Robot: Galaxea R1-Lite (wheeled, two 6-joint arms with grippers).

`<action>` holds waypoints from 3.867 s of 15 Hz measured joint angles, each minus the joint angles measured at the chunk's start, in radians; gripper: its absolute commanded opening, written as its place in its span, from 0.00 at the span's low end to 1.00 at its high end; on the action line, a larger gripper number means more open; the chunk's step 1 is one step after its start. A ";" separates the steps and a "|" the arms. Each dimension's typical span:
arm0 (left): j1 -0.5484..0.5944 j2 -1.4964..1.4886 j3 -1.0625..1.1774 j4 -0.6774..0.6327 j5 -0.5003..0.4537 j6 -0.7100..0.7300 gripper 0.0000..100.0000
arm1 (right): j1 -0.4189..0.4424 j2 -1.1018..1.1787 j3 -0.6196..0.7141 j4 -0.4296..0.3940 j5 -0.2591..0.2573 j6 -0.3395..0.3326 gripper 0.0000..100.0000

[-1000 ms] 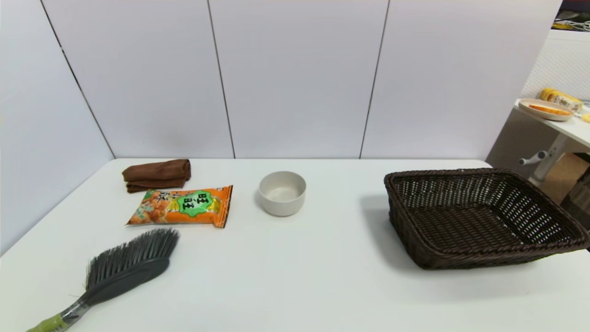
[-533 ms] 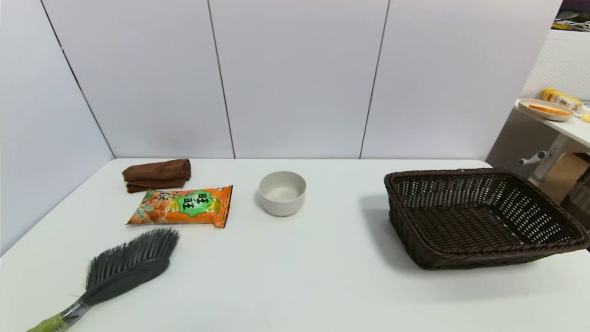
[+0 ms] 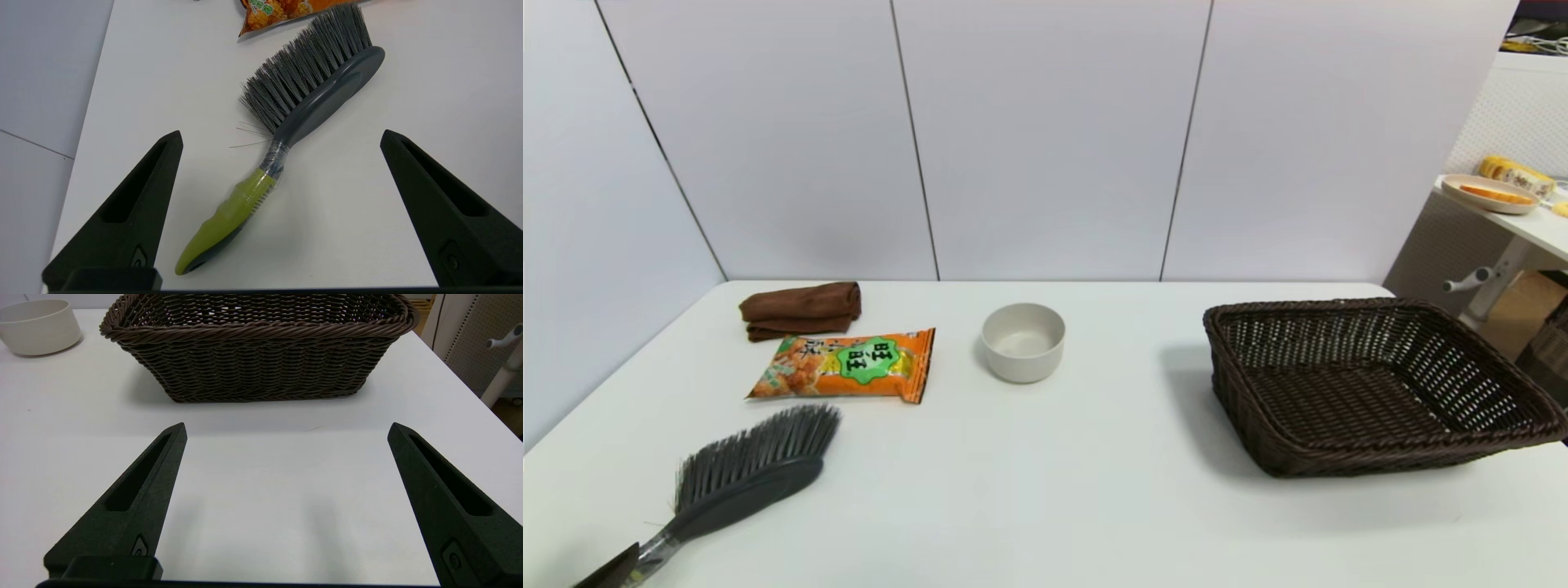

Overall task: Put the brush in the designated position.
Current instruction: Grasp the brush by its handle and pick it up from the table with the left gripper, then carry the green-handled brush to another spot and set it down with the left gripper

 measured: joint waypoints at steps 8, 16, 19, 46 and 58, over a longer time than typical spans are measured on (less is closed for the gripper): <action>0.078 0.518 -0.264 0.136 -0.155 0.300 1.00 | 0.000 0.000 0.000 0.000 0.000 0.000 1.00; 0.231 0.736 -0.297 0.138 -0.333 0.489 1.00 | 0.000 0.000 0.000 0.000 0.000 0.000 1.00; 0.233 0.787 -0.294 0.134 -0.330 0.504 1.00 | 0.000 0.000 0.000 0.000 0.000 0.000 1.00; 0.233 0.788 -0.286 0.138 -0.501 0.410 0.00 | 0.000 0.000 0.000 0.000 -0.001 0.000 1.00; -0.054 1.154 -1.103 0.003 -0.550 0.358 0.00 | 0.000 0.000 0.000 0.000 0.000 0.000 1.00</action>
